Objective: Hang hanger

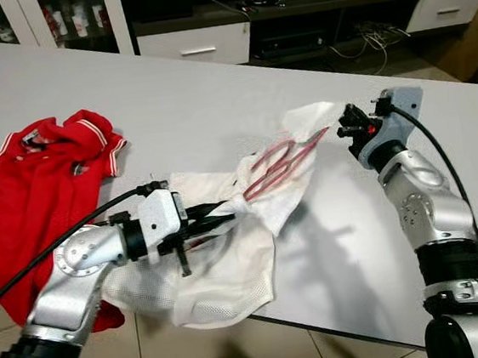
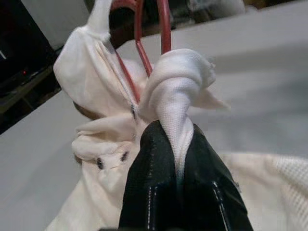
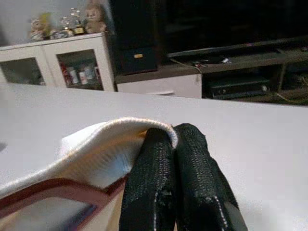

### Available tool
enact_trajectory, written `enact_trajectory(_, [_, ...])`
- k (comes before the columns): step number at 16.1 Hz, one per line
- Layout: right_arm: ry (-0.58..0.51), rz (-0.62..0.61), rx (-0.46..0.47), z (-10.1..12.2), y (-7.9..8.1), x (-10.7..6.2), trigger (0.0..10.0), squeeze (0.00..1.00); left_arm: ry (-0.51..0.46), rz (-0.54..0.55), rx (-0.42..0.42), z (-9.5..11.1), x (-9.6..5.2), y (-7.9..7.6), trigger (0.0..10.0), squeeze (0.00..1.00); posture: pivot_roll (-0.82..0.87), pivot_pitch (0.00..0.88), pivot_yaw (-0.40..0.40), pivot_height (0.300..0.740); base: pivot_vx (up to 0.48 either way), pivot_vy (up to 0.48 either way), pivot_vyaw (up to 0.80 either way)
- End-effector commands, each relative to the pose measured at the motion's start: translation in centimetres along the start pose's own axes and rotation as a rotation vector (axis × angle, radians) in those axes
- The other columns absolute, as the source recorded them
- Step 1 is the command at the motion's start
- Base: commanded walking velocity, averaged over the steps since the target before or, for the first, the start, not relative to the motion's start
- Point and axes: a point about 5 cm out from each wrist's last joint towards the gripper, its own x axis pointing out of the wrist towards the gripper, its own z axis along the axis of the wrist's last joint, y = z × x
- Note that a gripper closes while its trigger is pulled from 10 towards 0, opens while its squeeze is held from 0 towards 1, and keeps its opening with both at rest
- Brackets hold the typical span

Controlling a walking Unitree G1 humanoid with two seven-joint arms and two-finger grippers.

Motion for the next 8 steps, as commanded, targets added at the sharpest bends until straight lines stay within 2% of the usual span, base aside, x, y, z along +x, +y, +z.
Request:
enact_trajectory(1, [0.033, 0.060, -0.009, -0.6, 0.8, 0.0, 0.0, 0.00, 0.002, -0.024, 0.048, 0.4, 0.3, 0.0, 0.0, 0.00, 0.07, 0.064, -0.071, 0.740, 0.000, 0.000, 0.00])
enact_trajectory(3, [0.067, 0.135, -0.026, -0.6, 0.4, -0.5, 0.0, 0.00, 0.055, -0.004, 0.079, -0.1, -0.2, 0.3, 0.0, 0.00, 0.07, 0.064, -0.074, 0.740, 0.000, 0.000, 0.00])
enact_trajectory(4, [0.088, 0.233, -0.097, -0.3, 0.3, -1.4, 0.0, 0.00, 0.057, 0.028, 0.089, -0.1, -0.8, 0.9, 0.0, 0.00, 0.07, 0.066, -0.076, 0.740, 0.000, 0.000, 0.00])
enact_trajectory(8, [0.142, 0.266, -0.148, 0.0, -1.4, -2.3, 0.0, 0.00, 0.057, 0.055, 0.111, 0.3, -1.5, 1.7, 0.0, 0.00, 0.07, 0.066, -0.081, 0.740, 0.000, 0.000, 0.00])
